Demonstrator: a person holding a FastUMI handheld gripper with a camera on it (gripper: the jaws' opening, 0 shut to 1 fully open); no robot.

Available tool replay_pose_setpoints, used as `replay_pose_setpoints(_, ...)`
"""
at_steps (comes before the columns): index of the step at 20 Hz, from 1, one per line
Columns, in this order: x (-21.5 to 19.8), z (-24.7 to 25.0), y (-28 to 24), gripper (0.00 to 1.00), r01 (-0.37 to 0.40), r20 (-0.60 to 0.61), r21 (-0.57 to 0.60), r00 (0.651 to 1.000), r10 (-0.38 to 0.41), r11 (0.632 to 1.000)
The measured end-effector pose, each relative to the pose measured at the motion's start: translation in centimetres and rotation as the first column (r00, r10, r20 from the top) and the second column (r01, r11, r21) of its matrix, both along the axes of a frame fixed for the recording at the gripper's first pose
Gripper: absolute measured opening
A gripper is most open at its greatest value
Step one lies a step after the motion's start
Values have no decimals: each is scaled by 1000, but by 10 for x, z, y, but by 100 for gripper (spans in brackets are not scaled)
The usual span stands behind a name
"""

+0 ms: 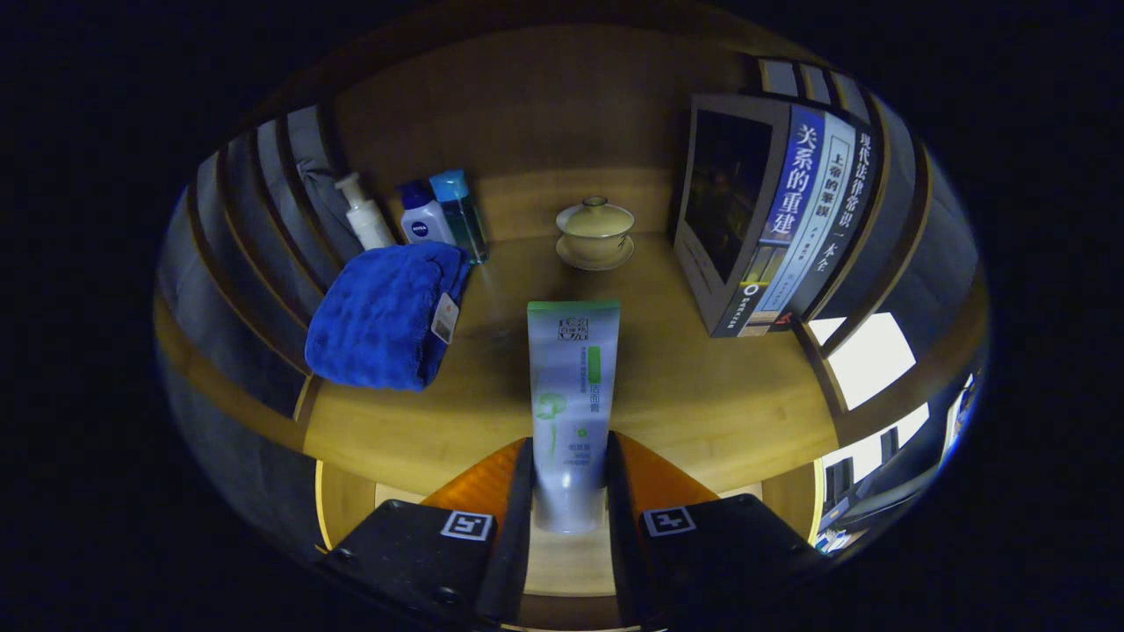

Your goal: Pull open the drawer, take out the items inside it, and place them on the countertop above the cabinet.

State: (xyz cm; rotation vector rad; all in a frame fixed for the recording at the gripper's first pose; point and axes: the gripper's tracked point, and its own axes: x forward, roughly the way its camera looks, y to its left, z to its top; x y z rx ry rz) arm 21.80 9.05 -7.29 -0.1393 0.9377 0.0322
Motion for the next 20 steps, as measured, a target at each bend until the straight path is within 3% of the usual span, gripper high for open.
replay_pose_setpoints(6, 15, 5, -15, 56, 32, 53, -19, 998, -31, 999)
replay_pose_setpoints(10, 6, 9, -20, 82, 40, 67, 3, 997, -41, 999)
replay_pose_setpoints(14, -4, 13, -15, 99, 36, 96, 37, 995, -39, 999)
replay_pose_setpoints(20, -21, 48, -12, 99, -3, 254, -1, 967, 4, 1000)
